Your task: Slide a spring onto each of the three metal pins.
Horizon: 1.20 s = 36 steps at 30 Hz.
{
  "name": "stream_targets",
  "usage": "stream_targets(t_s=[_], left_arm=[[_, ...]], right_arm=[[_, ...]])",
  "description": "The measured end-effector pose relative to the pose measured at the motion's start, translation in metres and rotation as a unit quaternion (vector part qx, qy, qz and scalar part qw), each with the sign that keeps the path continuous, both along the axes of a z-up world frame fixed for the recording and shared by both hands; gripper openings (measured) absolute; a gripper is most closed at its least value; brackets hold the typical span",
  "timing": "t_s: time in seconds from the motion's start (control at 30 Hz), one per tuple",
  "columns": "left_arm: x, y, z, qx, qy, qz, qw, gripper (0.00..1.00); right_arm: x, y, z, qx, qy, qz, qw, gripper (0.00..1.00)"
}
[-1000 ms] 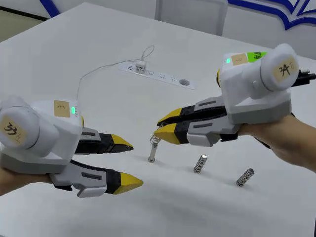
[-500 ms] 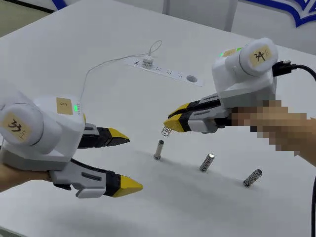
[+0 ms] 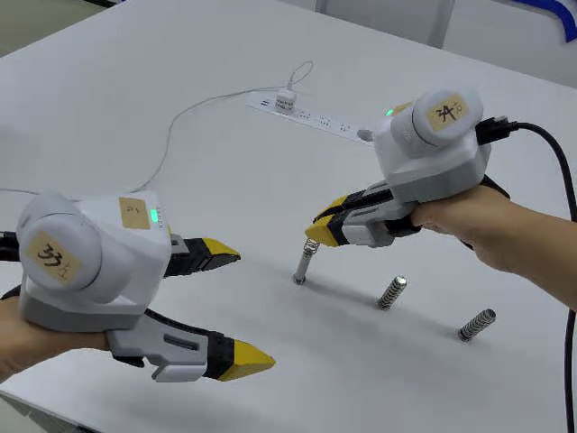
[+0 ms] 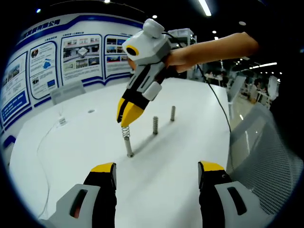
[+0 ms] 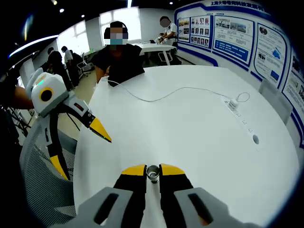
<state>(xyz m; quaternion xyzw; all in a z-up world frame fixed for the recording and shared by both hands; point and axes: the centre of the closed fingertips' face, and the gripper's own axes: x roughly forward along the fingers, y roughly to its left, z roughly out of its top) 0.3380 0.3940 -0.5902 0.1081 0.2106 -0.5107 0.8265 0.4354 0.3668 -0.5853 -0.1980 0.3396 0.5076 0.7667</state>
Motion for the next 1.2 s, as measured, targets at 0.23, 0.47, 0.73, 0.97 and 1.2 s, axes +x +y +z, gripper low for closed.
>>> stream_targets(t_s=[0.23, 0.47, 0.73, 0.97, 1.2], left_arm=[[0.004, 0.003, 0.001, -0.005, 0.0, 0.007, 1.0, 0.79], [0.005, 0.004, -0.001, -0.002, 0.003, 0.006, 1.0, 0.82], [0.004, 0.002, -0.003, 0.003, 0.003, 0.001, 1.0, 0.83], [0.004, 0.004, -0.005, 0.006, 0.005, 0.001, 1.0, 0.84], [0.005, 0.005, -0.006, 0.009, 0.006, 0.0, 0.9999, 0.84]], right_arm=[[-0.001, 0.001, -0.009, -0.017, 0.002, 0.009, 0.9998, 0.1], [0.001, 0.0, -0.022, -0.038, 0.008, 0.012, 0.9992, 0.1], [0.001, -0.004, -0.036, -0.067, 0.009, 0.023, 0.9975, 0.11], [0.005, -0.008, -0.046, -0.08, 0.01, 0.019, 0.9966, 0.11], [0.01, -0.009, -0.054, -0.08, 0.011, 0.009, 0.9967, 0.11]])
